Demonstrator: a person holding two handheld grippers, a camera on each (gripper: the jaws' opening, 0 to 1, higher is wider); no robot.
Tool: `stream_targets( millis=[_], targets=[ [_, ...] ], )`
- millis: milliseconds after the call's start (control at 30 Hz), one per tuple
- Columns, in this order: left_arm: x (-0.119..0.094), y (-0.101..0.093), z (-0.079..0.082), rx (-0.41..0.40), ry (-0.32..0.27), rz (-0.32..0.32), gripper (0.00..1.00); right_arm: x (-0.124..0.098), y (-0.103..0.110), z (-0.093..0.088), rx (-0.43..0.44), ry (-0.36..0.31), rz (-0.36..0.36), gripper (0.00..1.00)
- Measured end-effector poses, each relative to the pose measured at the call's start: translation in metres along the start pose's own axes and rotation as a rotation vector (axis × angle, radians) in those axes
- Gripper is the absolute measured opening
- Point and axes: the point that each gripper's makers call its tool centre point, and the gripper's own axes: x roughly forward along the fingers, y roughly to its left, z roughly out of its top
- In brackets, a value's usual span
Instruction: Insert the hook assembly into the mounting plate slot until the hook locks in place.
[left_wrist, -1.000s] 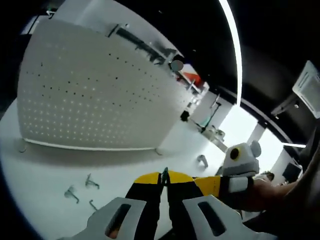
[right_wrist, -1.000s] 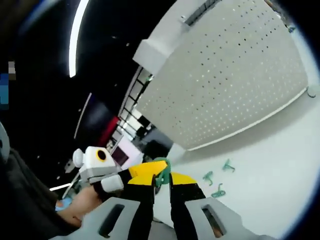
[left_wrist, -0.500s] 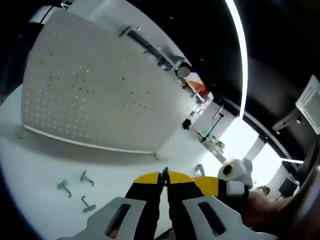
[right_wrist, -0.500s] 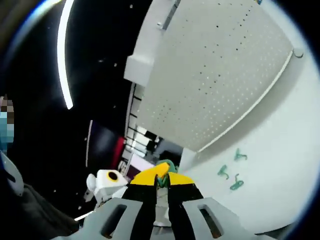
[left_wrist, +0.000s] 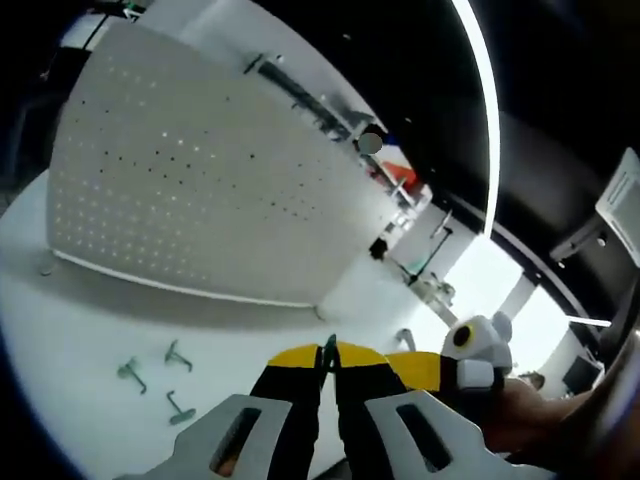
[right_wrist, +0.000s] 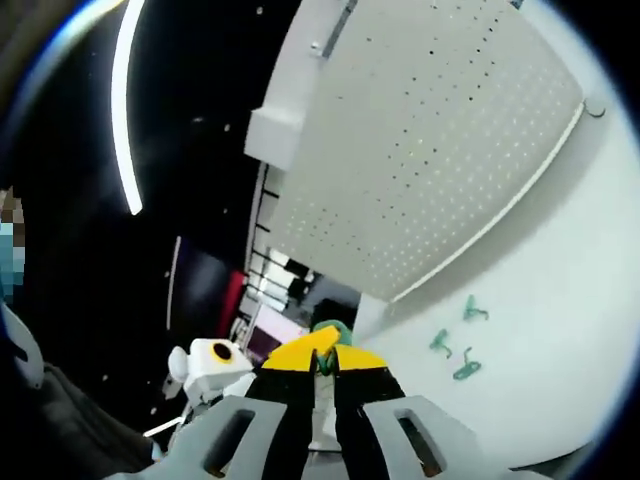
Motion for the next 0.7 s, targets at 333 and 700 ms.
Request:
stream_targets(
  millis=[333, 700],
  targets=[
    [-0.0015, 0.0019, 0.0025, 0.01, 0.002, 0.004, 0.04, 0.0003, 0.001, -0.0045, -0.034, 0.032, -0.005, 0.04],
    [-0.0011, -0.0027, 0.0031, 0.035, 0.011, -0.005, 0.04, -0.0001, 0.001, -0.0047, -0.047, 0.029, -0.009, 0.03]
  ],
)
